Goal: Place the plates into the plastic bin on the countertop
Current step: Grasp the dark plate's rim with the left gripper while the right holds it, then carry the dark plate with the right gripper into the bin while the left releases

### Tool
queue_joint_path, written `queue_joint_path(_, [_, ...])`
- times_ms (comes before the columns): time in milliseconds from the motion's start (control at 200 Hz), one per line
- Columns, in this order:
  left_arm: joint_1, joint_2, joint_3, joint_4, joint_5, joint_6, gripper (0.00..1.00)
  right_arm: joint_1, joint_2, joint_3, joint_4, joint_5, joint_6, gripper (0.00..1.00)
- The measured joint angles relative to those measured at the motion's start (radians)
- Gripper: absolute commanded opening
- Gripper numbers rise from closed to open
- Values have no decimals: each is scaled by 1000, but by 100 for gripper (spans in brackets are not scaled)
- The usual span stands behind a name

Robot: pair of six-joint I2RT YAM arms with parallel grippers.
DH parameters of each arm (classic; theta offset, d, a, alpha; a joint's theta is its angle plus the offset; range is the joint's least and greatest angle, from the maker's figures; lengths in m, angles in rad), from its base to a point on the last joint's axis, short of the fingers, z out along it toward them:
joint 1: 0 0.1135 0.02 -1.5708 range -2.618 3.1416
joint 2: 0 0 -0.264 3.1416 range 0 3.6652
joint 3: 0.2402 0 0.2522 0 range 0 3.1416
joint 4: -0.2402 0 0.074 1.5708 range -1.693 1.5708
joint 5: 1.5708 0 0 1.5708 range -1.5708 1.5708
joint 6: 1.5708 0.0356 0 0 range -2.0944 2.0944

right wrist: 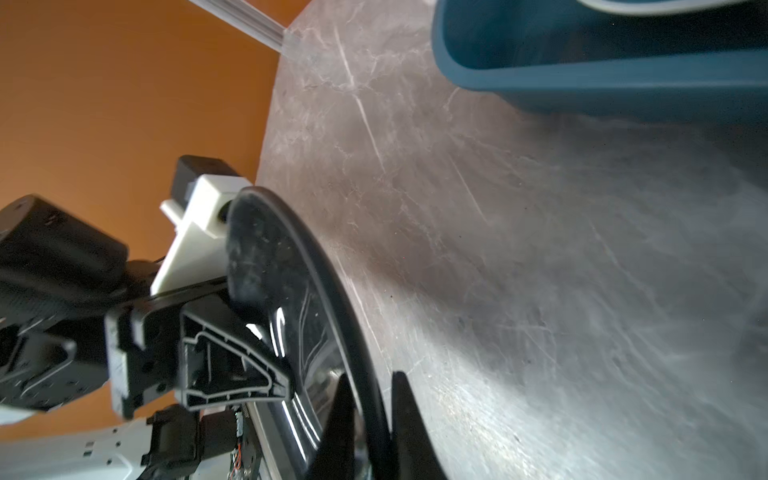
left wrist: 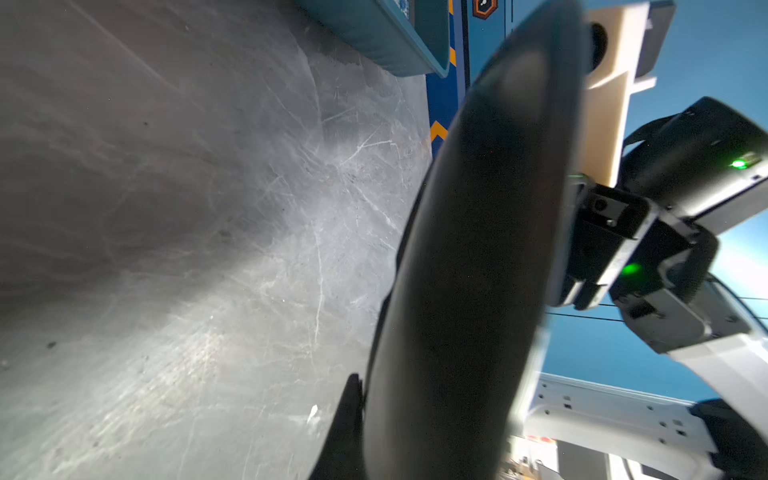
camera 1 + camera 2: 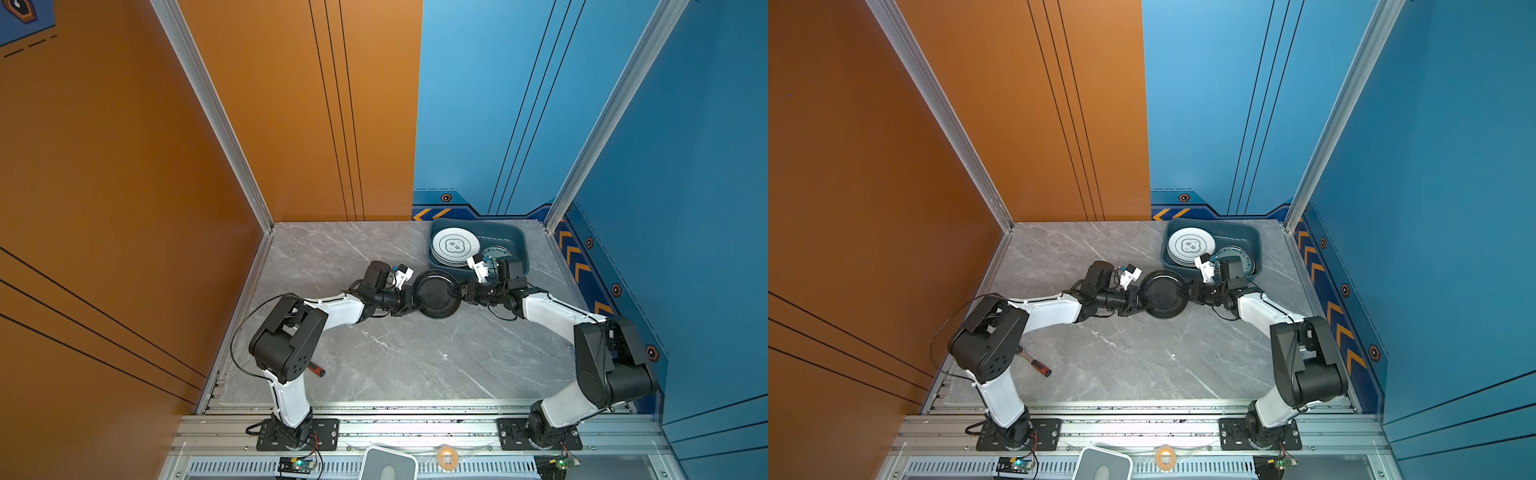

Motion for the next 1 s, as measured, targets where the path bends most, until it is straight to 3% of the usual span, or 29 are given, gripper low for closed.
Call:
queue_joint_path(265, [-10,-8,0,-1,-8,16,35,8,2,-12,69,-32,30,0])
queue_joint_path(310, [-21,-8,0,-1,-16,21,42,15,2,-14,70,-32,32,0])
queue_joint_path(375, [-27,-8,1,6,-17,28,62,16,2,-21,71,-25,38,0])
queue_joint_path(551, [-42,-8,3,23,-8,45,85,21,0,-24,46,1,38,0])
queue_joint_path(596, [-45,-9,3,27,-3,50,100,19,-3,-23,29,10,38,0])
queue_joint_path(781, [-44,-32,1,31,5,57,98,-30,-64,-18,-72,61,34,0])
queue_joint_path(1001, [-19,-103,-15,-27,-5,114,98,-183,-151,114,-264,151,11,0])
